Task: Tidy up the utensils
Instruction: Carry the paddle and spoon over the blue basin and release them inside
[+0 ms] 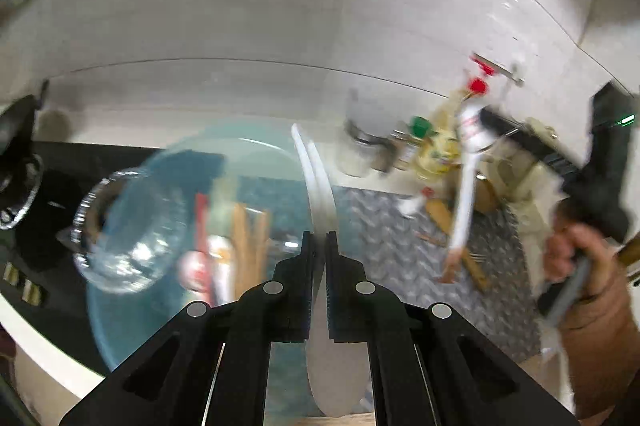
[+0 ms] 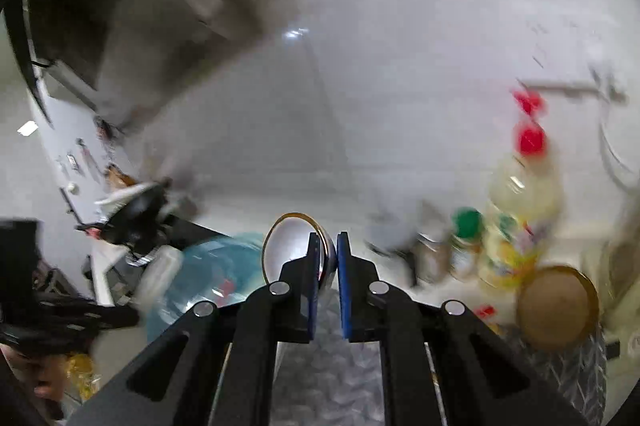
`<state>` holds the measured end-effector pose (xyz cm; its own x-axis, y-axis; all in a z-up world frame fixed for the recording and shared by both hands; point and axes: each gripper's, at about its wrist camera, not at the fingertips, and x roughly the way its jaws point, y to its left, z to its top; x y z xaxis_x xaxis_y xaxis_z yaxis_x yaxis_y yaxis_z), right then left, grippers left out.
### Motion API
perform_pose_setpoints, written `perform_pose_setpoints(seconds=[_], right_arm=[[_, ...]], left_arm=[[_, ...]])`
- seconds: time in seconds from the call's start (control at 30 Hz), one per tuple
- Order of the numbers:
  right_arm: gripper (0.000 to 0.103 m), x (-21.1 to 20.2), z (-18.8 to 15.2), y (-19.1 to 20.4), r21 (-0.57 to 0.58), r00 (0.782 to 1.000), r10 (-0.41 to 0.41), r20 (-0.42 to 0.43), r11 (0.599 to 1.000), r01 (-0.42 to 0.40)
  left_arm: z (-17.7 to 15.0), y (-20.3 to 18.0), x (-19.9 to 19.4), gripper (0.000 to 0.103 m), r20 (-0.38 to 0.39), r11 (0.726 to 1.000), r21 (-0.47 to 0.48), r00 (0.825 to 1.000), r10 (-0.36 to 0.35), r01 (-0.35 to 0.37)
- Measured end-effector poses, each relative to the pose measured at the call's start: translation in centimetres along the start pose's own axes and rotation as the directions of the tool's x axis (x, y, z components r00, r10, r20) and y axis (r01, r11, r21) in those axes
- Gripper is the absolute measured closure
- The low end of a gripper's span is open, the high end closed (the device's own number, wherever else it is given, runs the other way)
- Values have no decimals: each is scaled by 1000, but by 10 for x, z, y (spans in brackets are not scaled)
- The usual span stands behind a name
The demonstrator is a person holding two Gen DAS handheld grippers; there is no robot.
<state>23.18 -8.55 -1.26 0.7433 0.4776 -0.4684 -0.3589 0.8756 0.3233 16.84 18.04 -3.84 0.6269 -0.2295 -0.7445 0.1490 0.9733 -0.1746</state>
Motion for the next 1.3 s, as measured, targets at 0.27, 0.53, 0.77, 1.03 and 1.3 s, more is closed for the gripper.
perform_pose_setpoints(seconds=[0.27, 0.53, 0.77, 1.03, 1.3], right_arm=[[94, 74, -29, 81, 72, 978, 60, -198, 996, -47], [94, 156, -91, 120, 24, 894, -62, -443, 996, 81], [95, 199, -114, 132, -109, 785, -188, -590, 982, 153], [94, 192, -101, 116, 5, 797, -112, -594, 990, 142], [70, 43, 13, 79, -33, 985, -46, -165, 999, 41]], left_arm=[[-19, 76, 59, 97, -148, 997, 42, 986, 74, -68], [-39, 105, 106, 97, -278, 996, 84, 960, 42, -19], [-34, 106, 122, 96, -376, 997, 82, 926, 45, -15], [-28, 102, 109, 95, -347, 997, 47, 935, 77, -64], [23, -6, 4, 41, 1, 979, 182, 996, -94, 93]])
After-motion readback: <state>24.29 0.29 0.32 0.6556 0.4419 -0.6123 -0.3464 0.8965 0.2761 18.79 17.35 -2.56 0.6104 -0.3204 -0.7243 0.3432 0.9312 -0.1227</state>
